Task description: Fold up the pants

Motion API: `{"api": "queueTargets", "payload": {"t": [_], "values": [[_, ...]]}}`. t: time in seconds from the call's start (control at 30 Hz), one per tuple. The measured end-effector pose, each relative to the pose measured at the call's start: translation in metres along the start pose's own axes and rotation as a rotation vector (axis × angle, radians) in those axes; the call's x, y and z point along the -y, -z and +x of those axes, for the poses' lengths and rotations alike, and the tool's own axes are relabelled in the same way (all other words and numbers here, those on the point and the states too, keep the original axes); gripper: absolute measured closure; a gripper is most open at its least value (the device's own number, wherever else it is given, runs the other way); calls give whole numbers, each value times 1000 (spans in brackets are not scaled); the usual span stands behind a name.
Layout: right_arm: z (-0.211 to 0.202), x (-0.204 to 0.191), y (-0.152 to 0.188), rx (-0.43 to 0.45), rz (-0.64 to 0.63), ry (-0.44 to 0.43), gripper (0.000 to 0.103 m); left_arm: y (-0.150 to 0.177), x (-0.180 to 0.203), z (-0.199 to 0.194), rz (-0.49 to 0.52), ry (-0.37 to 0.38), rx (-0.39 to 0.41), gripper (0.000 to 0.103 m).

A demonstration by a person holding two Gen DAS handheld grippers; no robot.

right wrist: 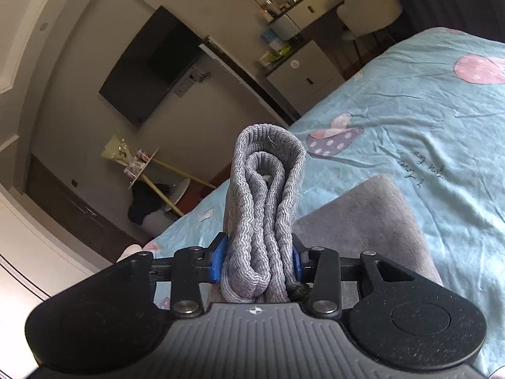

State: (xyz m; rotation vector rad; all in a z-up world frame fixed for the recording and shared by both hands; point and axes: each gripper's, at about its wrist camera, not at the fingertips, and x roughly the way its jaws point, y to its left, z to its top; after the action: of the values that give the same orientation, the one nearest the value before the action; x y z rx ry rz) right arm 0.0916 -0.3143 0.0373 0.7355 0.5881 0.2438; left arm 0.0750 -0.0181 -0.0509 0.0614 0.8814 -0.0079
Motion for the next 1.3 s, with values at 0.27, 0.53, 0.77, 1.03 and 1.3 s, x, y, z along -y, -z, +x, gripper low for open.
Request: {"api": "queueTargets", "payload": {"t": [0.27,0.53,0.77,1.03,1.3], "values": [[-1,0,6,-15,-99,87,64,0,-23,-12,-125,30,30,76],[9,8,18,-35,-208,194,64,-1,-27,-15,-138,49,45,77],[17,20,33,-33,-300,323,60,0,-27,-20,-118,58,21,54],[3,23,24,63,-372,413,40,-16,-46,-77,-61,191,139,20],[43,0,31,52,-364,325,55,-86,-27,-16,-43,123,127,23]]}}
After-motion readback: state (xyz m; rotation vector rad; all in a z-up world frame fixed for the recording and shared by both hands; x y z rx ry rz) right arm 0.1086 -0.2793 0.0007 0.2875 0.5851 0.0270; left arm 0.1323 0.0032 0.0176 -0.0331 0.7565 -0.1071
